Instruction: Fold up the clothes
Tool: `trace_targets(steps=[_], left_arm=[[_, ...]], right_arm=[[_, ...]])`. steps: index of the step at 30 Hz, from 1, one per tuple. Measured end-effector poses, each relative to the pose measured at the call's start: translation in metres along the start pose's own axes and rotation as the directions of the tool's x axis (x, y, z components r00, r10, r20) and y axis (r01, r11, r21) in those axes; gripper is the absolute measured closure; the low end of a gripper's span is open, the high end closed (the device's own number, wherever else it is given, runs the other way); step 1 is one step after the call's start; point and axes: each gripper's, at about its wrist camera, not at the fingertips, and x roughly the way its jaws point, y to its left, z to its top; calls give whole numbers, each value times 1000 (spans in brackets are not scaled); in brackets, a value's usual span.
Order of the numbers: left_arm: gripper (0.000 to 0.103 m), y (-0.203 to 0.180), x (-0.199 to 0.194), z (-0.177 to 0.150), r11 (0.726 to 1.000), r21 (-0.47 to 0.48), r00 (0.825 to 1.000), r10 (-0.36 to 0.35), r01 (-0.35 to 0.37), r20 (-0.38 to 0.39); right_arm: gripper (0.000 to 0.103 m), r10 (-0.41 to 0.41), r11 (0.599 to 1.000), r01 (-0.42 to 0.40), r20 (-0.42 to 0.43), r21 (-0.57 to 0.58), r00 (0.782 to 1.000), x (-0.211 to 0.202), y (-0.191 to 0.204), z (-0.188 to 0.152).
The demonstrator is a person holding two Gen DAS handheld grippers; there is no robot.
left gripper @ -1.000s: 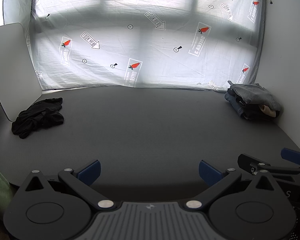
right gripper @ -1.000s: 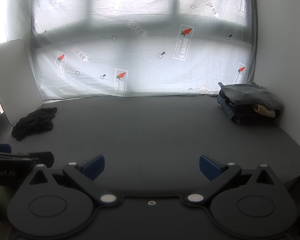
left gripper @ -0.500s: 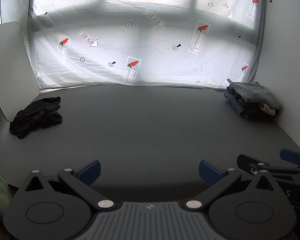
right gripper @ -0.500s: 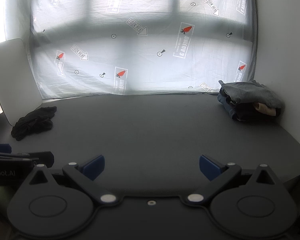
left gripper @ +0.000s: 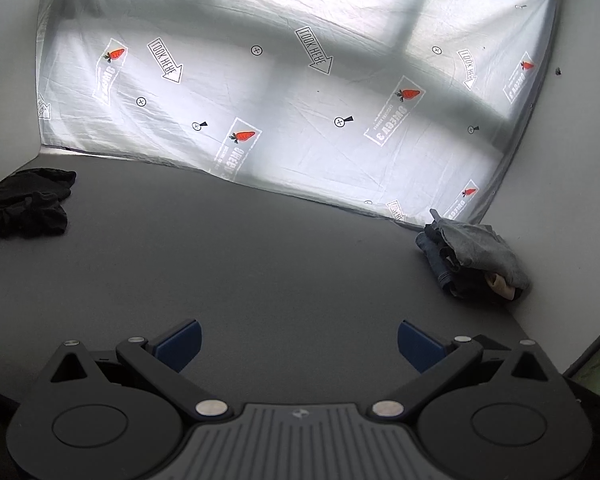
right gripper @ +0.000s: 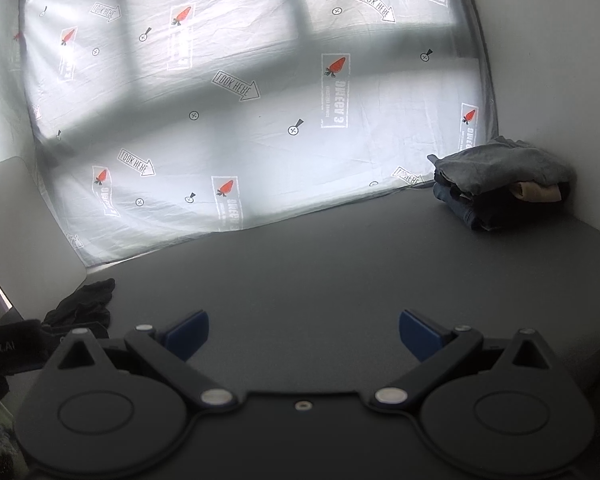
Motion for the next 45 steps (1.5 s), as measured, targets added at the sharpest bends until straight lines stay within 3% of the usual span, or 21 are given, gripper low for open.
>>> trace_targets(steps=[2,4,7,9,11,14,20,24,27,30,35,36,38,39,41,42,44,45], left_arm=[[0,3,19,15,998,-55,1000,-12,11,-11],[0,6,37,35,995,-93,999,26,-28,-23],[0,13,55,61,986,-100,991,137,-137,-14],[0,23,69,76,969,-101,974,225,-226,-16],[0,35,82,87,942,-114,949,313,-315,-32],[0,65,88,103,886,-127,894,447,-447,-32],[0,149,110,123,787,-149,800,595,-599,-77],[0,222,134,142,748,-176,768,630,-640,-115],[0,280,150,156,723,-196,749,648,-663,-141],[0,344,165,169,698,-231,734,657,-678,-168],[0,435,172,181,676,-248,720,661,-694,-213],[0,449,173,183,669,-244,712,666,-702,-225],[0,466,172,185,658,-242,701,677,-713,-226],[0,475,171,185,651,-245,696,682,-718,-226],[0,487,170,184,644,-258,694,679,-720,-239],[0,492,170,184,641,-266,694,677,-720,-247],[0,500,171,182,637,-278,695,670,-719,-261],[0,503,171,181,637,-282,696,667,-718,-266]], right_arm=[[0,6,999,-6,-18,34,1000,27,-8,9],[0,36,997,-32,-54,73,998,64,-15,24],[0,112,988,-100,-102,119,988,116,-19,42],[0,147,986,-134,-131,101,980,151,-12,46],[1,160,986,-151,-175,67,971,182,2,48],[1,196,980,-197,-240,20,951,227,27,51],[14,271,914,-350,-333,-206,903,309,116,39],[25,311,851,-418,-334,-319,890,336,198,19],[47,313,796,-443,-346,-412,884,361,267,-3],[71,347,749,-497,-379,-438,858,389,339,-23],[75,381,684,-572,-446,-453,810,424,464,-61],[72,375,682,-581,-469,-444,800,433,481,-68],[56,364,689,-593,-508,-417,780,450,513,-80],[45,355,698,-589,-517,-408,779,459,524,-86],[40,306,710,-565,-539,-419,785,478,544,-99],[42,281,718,-555,-554,-421,784,487,547,-105],[56,263,737,-551,-585,-391,767,502,547,-111],[81,265,739,-555,-593,-381,760,506,545,-111]])
